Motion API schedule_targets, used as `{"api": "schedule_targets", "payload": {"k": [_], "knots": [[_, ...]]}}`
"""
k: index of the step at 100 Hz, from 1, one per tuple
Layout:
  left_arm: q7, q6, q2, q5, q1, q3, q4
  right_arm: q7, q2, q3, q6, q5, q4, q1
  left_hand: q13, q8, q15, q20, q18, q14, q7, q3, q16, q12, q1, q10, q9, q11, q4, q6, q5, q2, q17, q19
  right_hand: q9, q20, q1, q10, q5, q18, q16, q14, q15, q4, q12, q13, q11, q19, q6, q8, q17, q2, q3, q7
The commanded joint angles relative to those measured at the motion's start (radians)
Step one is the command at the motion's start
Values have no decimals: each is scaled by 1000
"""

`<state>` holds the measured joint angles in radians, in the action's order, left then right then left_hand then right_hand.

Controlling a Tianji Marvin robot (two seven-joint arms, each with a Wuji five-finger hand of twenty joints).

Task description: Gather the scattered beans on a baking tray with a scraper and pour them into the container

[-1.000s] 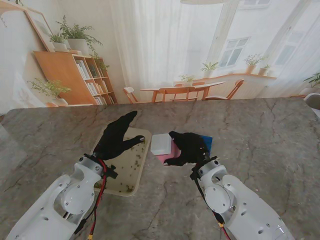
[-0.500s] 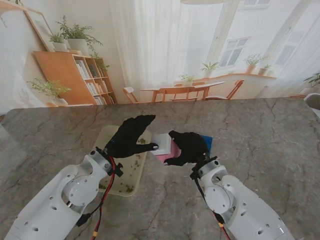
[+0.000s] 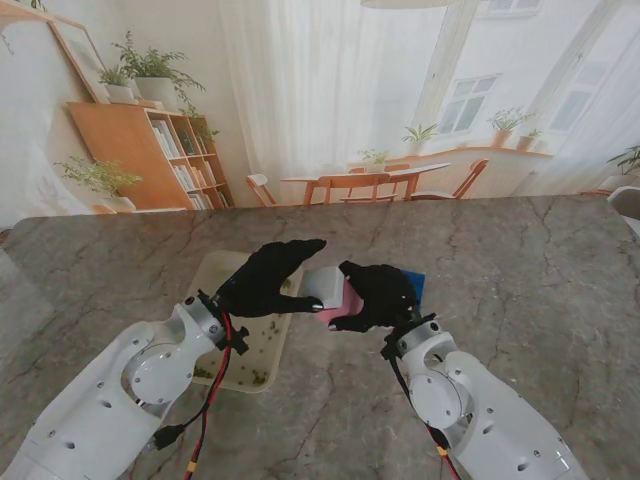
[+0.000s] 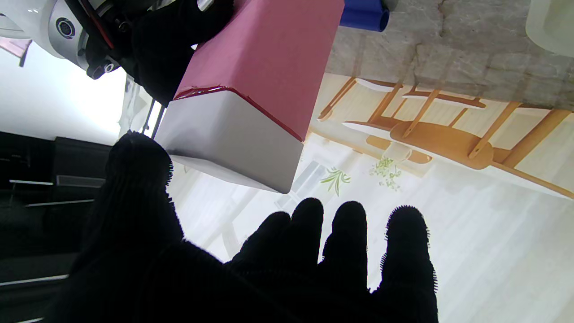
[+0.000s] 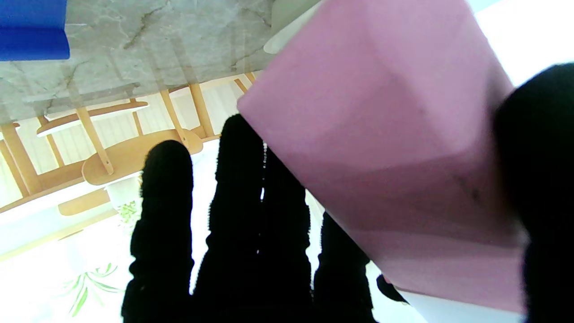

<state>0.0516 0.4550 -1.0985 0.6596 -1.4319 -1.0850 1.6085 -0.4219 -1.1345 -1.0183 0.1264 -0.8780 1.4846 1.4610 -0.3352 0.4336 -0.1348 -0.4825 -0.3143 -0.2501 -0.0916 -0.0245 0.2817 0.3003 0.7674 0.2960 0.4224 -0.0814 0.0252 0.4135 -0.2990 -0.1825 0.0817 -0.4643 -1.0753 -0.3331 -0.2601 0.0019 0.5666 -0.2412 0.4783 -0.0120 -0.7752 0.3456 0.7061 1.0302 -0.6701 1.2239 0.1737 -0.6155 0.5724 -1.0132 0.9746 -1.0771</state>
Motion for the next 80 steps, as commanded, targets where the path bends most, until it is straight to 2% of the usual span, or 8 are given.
{"api": "schedule_targets", "payload": {"k": [1, 23, 38, 44, 54, 62, 69, 80], "knots": [[18, -6, -6, 3, 10, 18, -15, 1, -2, -1, -4, 0, 8, 7, -35, 5, -22, -49, 29, 18, -9, 22, 28, 24, 22, -39, 30, -10, 14, 4, -19, -19, 19, -55, -113, -10, -202, -138, 58, 24, 1, 89, -31, -135, 31, 3, -234, 22, 287, -19, 0, 166, 273, -239], [47, -47, -18, -14, 39, 70, -44, -10, -4, 0, -13, 0, 13, 12, -193, 82, -140, -229, 53, 34, -60, 20, 214, 159, 126, -77, 162, -80, 5, -31, -95, -13, 136, -315, -113, -9, -204, -136, 57, 22, 1, 85, -34, -135, 31, 3, -234, 23, 283, -16, 0, 165, 273, -243], [84, -94, -32, -34, 43, 97, -51, -12, -5, 0, -25, 0, 15, 14, -269, 239, -340, -350, 117, 44, -146, 13, 487, 435, 184, -146, 282, -245, 2, -129, -187, 14, 222, -577, -114, -10, -206, -132, 57, 19, 1, 83, -36, -135, 31, 3, -235, 24, 280, -15, 0, 165, 273, -244], [97, -109, -36, -36, 44, 107, -52, -16, -6, 0, -33, 1, 17, 16, -284, 329, -469, -378, 146, 46, -194, 11, 623, 595, 196, -187, 319, -375, 2, -167, -217, 17, 238, -666, -115, -10, -209, -128, 57, 17, 2, 79, -38, -135, 31, 3, -236, 25, 275, -14, -1, 164, 272, -245], [119, -141, -42, -34, 43, 122, -52, -24, -10, 1, -54, 8, 22, 21, -297, 477, -626, -422, 159, 52, -288, 9, 737, 748, 205, -236, 346, -565, 2, -194, -232, 23, 243, -765, -117, -13, -214, -121, 59, 10, 2, 73, -44, -136, 30, 5, -238, 31, 261, -11, 0, 159, 273, -247], [127, -175, -46, -38, 39, 134, -47, -30, -14, 2, -72, 15, 26, 24, -318, 601, -727, -461, 156, 69, -377, 8, 783, 822, 202, -269, 371, -699, 2, -201, -233, 21, 250, -832, -119, -14, -218, -115, 61, 6, 2, 68, -48, -136, 28, 6, -240, 33, 248, -9, -2, 156, 274, -250], [128, -208, -49, -47, 35, 144, -40, -33, -16, 3, -89, 21, 30, 27, -338, 812, -816, -503, 151, 84, -493, 9, 815, 877, 208, -293, 397, -815, 7, -206, -235, 2, 254, -892, -121, -17, -223, -106, 64, -1, 2, 61, -52, -136, 27, 7, -241, 38, 238, -7, -3, 151, 275, -251], [154, -277, -55, -29, 28, 161, -26, -36, -19, 4, -113, 26, 39, 32, -373, 941, -934, -548, 139, 119, -705, 3, 834, 946, 167, -332, 438, -979, 7, -203, -247, 25, 272, -964, -125, -19, -228, -99, 66, -7, 2, 54, -59, -135, 25, 10, -243, 43, 228, -5, -4, 145, 276, -252]]}}
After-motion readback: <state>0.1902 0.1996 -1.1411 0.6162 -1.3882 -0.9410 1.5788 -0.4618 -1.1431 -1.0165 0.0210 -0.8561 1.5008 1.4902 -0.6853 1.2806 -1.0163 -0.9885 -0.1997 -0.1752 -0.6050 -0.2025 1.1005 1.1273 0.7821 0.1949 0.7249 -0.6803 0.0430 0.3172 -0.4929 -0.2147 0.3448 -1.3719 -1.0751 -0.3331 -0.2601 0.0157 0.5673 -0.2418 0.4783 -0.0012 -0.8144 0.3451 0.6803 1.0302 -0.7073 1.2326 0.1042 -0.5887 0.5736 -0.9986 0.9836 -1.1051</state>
